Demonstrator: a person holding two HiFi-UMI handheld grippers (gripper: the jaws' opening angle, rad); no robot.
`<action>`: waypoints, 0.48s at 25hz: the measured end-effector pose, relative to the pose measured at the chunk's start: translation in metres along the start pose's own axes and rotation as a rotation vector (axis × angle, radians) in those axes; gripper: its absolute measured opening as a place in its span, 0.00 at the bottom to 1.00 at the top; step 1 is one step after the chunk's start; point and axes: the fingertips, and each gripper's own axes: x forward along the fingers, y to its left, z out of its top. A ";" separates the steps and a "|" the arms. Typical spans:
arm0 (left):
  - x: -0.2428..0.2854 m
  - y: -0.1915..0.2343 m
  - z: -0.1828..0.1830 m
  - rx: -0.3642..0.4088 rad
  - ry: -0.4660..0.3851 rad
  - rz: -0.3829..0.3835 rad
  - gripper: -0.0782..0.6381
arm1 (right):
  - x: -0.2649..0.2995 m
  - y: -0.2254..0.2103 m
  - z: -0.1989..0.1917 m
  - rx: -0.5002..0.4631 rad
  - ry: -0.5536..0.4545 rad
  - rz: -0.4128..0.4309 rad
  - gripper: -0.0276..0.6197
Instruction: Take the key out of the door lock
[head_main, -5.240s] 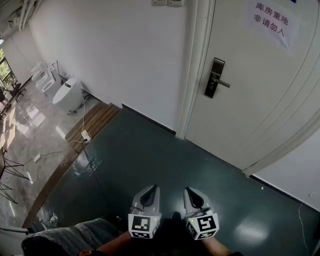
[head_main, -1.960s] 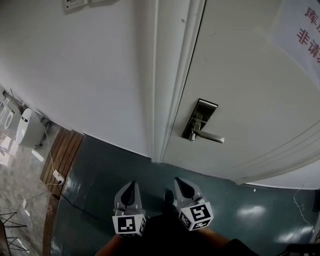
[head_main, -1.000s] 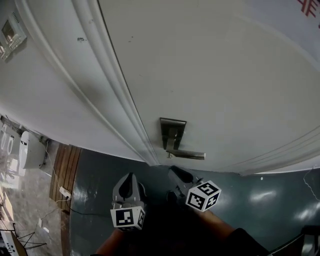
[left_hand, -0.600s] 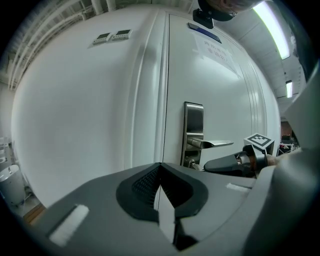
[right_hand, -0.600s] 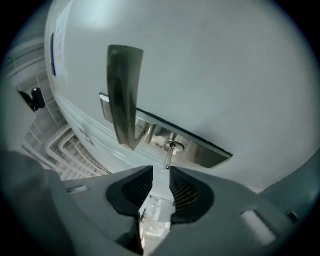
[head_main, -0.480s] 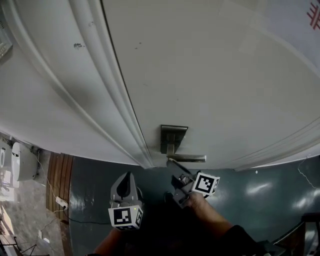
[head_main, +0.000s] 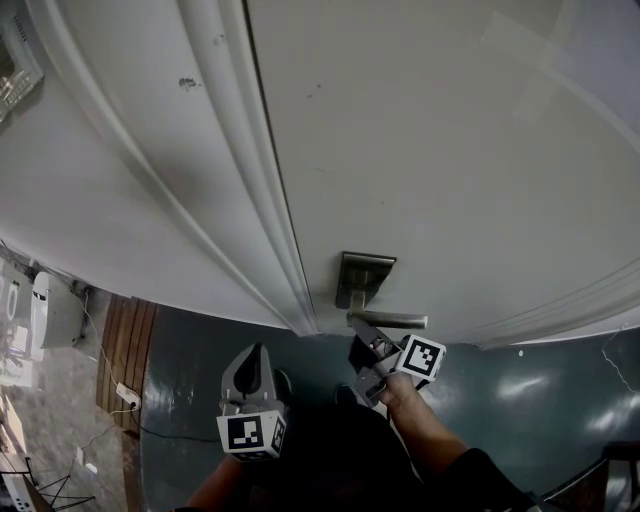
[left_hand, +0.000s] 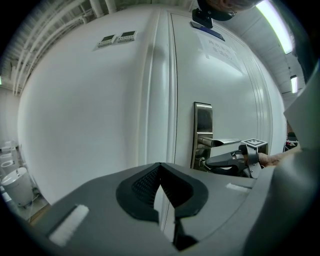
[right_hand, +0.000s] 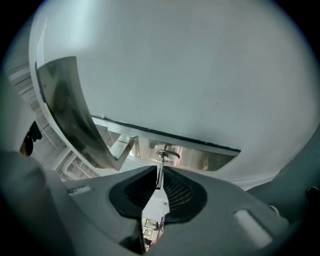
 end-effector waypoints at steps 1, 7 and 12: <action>-0.001 0.000 0.000 0.000 0.003 0.002 0.13 | 0.000 0.000 0.000 0.007 -0.002 0.004 0.09; -0.004 -0.008 -0.001 0.013 0.002 -0.001 0.13 | -0.002 0.000 -0.002 0.048 -0.030 -0.001 0.07; -0.006 -0.017 0.001 0.018 -0.006 -0.007 0.13 | -0.006 0.001 -0.007 0.090 -0.034 -0.013 0.07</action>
